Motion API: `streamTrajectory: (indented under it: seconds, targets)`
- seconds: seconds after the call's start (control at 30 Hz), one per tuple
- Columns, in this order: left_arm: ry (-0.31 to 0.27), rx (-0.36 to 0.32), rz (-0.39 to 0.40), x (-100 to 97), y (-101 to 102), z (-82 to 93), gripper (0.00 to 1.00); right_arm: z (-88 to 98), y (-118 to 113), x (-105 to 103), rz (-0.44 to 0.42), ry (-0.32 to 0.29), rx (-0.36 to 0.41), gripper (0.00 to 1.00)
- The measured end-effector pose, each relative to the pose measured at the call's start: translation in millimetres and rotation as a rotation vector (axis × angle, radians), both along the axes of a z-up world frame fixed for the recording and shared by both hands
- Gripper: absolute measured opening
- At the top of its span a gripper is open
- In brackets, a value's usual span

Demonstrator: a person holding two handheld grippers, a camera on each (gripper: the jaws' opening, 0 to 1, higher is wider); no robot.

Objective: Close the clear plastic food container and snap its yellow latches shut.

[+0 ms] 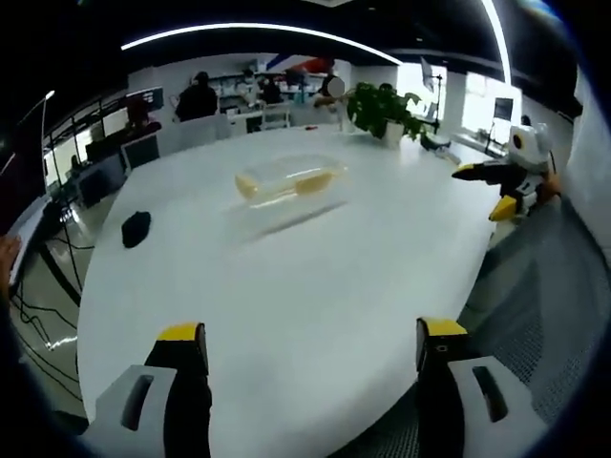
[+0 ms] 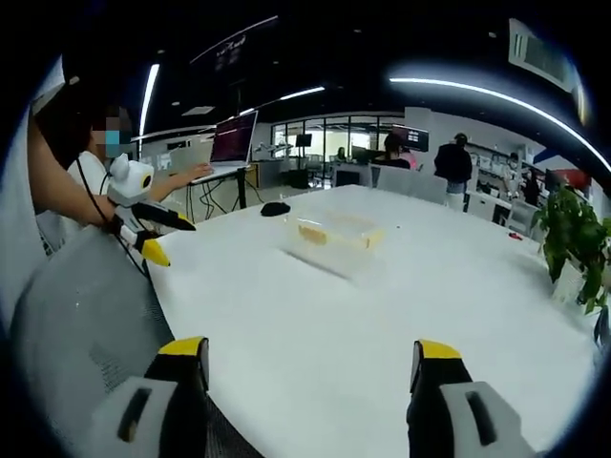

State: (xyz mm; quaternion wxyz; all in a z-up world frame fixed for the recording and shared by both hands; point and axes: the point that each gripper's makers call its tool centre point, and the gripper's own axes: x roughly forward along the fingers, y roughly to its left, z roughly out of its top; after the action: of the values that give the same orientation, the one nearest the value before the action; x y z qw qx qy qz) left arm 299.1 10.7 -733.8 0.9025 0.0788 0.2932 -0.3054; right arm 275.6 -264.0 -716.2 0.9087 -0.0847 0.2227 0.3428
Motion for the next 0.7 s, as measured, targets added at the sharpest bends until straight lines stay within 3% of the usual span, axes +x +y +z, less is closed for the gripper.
streamTrajectory:
  seconds: [0.7]
  targets:
    - [-0.003,0.003,0.005,0.6,1.9,-0.1,0.85,-4.5,1.1,-3.3,0.020,0.016,-0.028,0.84]
